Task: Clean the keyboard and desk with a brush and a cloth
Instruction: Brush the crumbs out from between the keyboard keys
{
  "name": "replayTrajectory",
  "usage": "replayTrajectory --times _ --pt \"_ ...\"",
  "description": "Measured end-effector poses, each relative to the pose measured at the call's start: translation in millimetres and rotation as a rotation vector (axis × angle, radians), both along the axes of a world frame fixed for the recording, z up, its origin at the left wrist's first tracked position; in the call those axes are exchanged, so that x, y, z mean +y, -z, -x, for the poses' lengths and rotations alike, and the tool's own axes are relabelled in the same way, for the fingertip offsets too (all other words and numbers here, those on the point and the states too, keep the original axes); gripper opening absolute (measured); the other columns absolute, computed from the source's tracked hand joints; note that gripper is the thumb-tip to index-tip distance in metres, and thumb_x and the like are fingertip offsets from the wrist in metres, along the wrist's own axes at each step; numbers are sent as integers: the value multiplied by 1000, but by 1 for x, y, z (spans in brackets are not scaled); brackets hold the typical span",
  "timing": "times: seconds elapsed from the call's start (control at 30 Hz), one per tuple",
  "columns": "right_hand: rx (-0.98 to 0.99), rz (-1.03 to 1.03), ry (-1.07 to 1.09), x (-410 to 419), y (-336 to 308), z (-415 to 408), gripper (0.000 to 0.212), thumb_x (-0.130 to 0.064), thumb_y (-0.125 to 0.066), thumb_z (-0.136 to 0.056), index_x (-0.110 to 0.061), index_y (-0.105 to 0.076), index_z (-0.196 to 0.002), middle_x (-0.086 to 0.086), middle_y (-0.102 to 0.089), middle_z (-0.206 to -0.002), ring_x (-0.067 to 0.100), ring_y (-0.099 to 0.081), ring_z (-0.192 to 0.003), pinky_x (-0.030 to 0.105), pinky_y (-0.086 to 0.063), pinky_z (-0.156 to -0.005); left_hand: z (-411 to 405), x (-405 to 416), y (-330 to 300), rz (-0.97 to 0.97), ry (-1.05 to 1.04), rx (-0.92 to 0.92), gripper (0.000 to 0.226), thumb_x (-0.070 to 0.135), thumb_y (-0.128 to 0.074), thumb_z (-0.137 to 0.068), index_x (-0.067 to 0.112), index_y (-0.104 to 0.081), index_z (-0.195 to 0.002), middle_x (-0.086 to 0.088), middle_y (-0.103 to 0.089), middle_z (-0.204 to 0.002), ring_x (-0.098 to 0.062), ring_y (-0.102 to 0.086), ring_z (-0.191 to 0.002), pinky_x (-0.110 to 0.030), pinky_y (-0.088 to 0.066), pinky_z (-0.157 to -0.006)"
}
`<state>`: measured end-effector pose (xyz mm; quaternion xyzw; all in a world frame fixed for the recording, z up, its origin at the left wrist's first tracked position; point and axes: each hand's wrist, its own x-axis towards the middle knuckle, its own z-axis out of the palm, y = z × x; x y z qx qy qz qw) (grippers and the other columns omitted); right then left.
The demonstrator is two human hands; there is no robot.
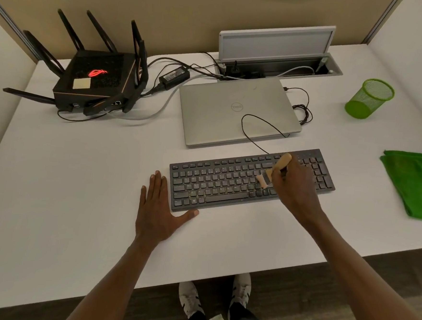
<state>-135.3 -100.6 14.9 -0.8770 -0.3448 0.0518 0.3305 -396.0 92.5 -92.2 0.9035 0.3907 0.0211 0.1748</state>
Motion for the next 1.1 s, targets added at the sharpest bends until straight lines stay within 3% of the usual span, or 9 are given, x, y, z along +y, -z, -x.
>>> replayTrajectory --times 0.57,0.73,0.93,1.03,1.1 --pt "31 -29 73 13 -7 -5 8 -12 -51 -96 -8 -51 -89 -2 -58 -67 7 -56 -56 17 -37 -44 0 -1 -2 -5 -3 -10 137 102 -35 -68 7 -6 -163 -5 7 -171 -16 12 -157 -42 2 -128" --pt "-24 34 -26 9 -5 0 18 -9 -46 -99 -10 -48 -81 -1 -54 -58 3 -50 -46 15 -36 -39 0 0 -2 2 -3 -10 137 102 -35 -68 7 -5 -163 -5 9 -170 -16 12 -157 -41 2 -128" --pt "-31 12 -41 14 -10 -7 13 -12 -46 -101 -7 -49 -90 -8 -52 -61 1 -48 -49 13 -35 -41 0 0 -1 -9 1 -9 137 102 -34 -68 7 -6 -163 -5 9 -170 -16 12 -157 -41 2 -128" --pt "-94 133 -156 10 -5 -9 6 -8 -48 -98 -6 -52 -94 6 -63 -70 7 -50 -52 15 -30 -45 0 0 0 -3 -1 -10 138 102 -35 -68 7 -5 -163 -4 10 -170 -16 12 -157 -41 2 -128" --pt "-71 146 -198 6 -6 -13 4 -4 -50 -95 -5 -55 -97 6 -64 -73 7 -52 -53 16 -32 -46 0 0 0 -8 4 -8 138 103 -34 -68 7 -6 -163 -4 10 -170 -17 11 -157 -42 1 -128"
